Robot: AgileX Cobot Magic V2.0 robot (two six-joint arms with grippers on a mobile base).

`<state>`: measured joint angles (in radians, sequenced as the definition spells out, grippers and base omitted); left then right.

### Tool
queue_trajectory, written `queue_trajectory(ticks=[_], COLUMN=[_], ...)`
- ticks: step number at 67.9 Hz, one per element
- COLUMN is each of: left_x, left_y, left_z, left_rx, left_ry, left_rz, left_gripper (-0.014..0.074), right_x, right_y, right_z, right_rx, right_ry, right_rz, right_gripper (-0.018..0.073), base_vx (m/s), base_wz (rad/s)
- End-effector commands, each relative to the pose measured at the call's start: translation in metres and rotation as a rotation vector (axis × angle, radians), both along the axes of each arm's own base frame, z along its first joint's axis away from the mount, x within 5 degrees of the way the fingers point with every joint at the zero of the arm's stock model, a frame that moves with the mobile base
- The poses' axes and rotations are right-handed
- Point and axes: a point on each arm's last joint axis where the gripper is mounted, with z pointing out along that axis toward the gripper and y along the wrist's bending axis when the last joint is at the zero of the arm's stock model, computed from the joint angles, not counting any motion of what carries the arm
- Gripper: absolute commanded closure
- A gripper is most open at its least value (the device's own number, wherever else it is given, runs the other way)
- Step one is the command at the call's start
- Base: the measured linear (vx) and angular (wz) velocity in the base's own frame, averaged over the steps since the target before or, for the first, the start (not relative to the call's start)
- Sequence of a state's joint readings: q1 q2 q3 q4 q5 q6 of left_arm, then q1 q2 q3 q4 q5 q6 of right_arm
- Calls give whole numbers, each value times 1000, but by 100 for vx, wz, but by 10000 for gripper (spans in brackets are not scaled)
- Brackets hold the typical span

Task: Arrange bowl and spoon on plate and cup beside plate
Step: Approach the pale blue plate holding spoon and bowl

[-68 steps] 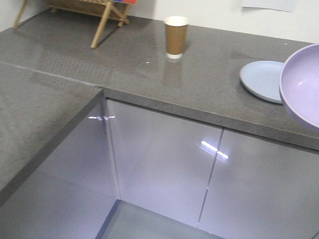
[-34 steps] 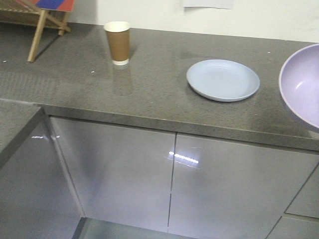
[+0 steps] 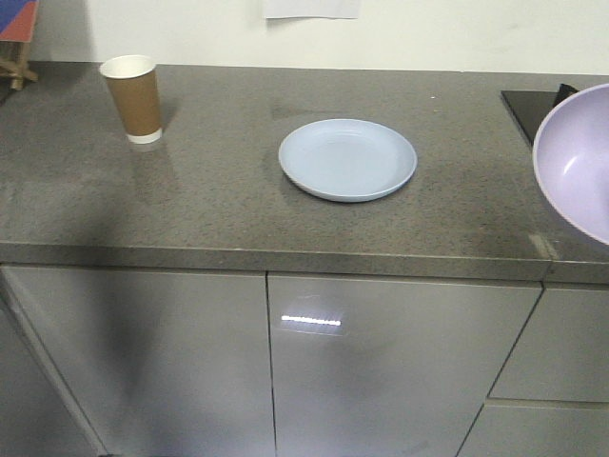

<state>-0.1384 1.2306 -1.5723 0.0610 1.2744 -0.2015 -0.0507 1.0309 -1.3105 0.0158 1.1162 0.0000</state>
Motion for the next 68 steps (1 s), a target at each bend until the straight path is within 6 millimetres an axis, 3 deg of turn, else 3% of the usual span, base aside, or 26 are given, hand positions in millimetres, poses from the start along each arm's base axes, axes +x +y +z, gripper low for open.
queue_trajectory(ticks=[1, 68], left_x=[-7, -7], left_y=[0, 0], left_z=[13, 13], left_rx=[-6, -6], left_ry=[-71, -71], left_rz=[-6, -6], left_gripper=[603, 603], right_x=[-1, -1], right_y=[-1, -1], right_z=[14, 14], right_rx=[-18, -17], right_ry=[-99, -99], right_rz=[2, 1], right_gripper=[565, 565], base_vx=[8, 11], base_wz=[-23, -10])
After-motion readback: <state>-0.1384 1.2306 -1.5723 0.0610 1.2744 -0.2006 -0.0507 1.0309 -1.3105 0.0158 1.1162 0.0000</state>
